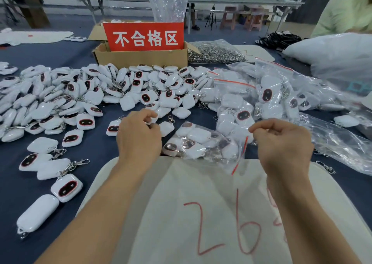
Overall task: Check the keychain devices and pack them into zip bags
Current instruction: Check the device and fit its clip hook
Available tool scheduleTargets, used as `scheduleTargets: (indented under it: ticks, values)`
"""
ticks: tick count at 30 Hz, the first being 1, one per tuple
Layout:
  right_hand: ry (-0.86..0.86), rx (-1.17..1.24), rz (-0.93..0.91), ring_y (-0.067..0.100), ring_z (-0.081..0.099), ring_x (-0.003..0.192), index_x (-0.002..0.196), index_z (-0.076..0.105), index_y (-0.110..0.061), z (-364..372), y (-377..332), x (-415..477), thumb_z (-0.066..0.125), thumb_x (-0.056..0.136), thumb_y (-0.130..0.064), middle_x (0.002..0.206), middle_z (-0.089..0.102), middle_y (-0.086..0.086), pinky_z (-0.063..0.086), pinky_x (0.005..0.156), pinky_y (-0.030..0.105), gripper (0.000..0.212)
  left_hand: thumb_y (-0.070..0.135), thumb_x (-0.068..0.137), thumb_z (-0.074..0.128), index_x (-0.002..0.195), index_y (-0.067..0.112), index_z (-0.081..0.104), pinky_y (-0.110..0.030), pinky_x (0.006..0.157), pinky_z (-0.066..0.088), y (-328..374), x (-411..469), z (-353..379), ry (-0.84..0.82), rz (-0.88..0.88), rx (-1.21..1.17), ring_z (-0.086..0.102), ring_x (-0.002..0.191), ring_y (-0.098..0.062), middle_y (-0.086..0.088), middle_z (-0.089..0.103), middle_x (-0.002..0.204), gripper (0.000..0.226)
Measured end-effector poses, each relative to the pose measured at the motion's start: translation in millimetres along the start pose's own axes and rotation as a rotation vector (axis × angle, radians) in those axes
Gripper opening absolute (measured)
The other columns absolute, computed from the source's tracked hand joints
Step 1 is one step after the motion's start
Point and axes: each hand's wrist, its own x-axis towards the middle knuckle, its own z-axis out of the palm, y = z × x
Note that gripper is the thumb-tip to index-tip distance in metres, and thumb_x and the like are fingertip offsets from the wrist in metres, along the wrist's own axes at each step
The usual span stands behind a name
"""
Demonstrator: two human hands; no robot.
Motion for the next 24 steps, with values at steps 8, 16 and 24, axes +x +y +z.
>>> scheduleTargets:
  ticks: [8, 16, 24]
  values:
    - [-0.243, -0.053, -0.253, -0.001, 0.061, 0.073, 0.085, 0.079, -0.037, 13, -8, -22, 0.069, 0.081, -0.011, 0.079, 0.069, -0.017, 0.042, 0.068, 0.007, 0.029, 0.042, 0.086, 0.07, 0.086, 0.026, 0.078, -0.038, 0.07, 0.048, -11, 9, 4, -0.177, 0.023, 0.143, 0.063, 0.085, -0.018, 0.005, 0.07, 0.085, 0.018]
    - [-0.505, -0.303, -0.063, -0.002, 0.067, 0.078, 0.09, 0.08, -0.041, 20, -1, -26, 0.071, 0.086, -0.019, 0.098, 0.076, -0.018, 0.044, 0.065, 0.0, 0.024, 0.025, 0.078, 0.082, 0.085, 0.033, 0.069, -0.035, 0.081, 0.055, -3, 7, 4, -0.167, -0.09, -0.082, 0.068, 0.085, -0.012, 0.016, 0.07, 0.085, 0.017]
    - [-0.287, -0.066, -0.052, 0.002, 0.064, 0.062, 0.08, 0.079, -0.04, 20, -5, -26, 0.072, 0.089, -0.026, 0.073, 0.072, -0.02, 0.046, 0.058, 0.008, 0.018, 0.008, 0.086, 0.075, 0.082, 0.032, 0.073, -0.014, 0.056, 0.051, 25, -11, -1, -0.195, -0.092, -0.645, 0.064, 0.066, -0.004, 0.01, 0.074, 0.075, 0.025]
